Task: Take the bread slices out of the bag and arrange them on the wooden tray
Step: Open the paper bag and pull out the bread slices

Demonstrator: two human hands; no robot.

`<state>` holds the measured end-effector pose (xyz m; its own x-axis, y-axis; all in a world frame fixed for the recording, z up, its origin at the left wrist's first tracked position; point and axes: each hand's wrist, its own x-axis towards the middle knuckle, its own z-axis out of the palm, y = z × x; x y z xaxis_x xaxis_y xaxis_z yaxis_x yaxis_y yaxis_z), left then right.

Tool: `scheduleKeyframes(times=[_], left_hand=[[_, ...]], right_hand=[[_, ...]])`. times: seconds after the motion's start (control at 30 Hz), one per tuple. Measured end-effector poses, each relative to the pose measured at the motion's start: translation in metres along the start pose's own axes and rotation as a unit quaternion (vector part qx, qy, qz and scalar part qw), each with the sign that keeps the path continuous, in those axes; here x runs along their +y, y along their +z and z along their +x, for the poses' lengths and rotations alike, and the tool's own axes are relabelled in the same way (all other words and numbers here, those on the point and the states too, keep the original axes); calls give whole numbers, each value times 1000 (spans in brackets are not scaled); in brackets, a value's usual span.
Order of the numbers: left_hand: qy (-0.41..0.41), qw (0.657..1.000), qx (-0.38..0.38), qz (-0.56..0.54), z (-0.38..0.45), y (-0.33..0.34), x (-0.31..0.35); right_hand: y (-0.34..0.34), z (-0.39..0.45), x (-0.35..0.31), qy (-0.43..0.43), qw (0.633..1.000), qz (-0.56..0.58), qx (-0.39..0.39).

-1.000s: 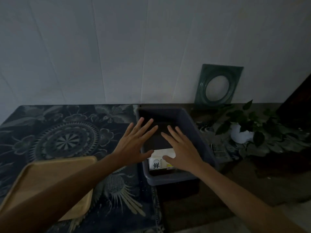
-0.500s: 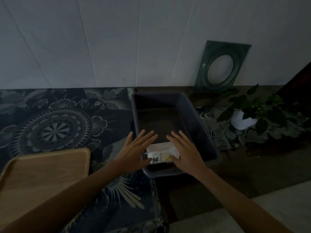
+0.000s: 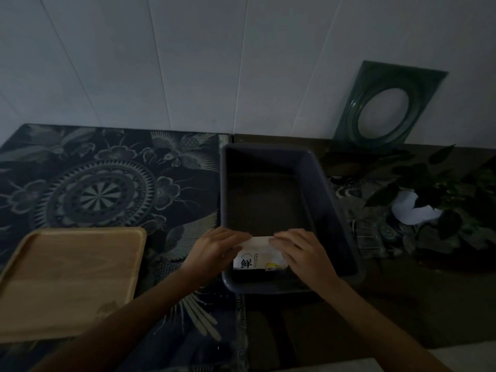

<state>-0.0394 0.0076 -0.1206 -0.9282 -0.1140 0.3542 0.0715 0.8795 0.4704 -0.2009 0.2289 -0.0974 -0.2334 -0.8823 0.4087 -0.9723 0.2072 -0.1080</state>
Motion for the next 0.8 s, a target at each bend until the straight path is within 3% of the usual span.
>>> scheduleKeyframes(times=[0.27,0.47,0.8], left_hand=[[-21,998,43,-28,3,-1,9],[-49,997,50,-11,14,-2,15],[-20,1000,-22,-2,36,-14,22]], right_hand=[[-6,-1,22,-18,998,58,13],[-2,3,30,57,985,163,5],[-1,15,25,101,976,193,-10]])
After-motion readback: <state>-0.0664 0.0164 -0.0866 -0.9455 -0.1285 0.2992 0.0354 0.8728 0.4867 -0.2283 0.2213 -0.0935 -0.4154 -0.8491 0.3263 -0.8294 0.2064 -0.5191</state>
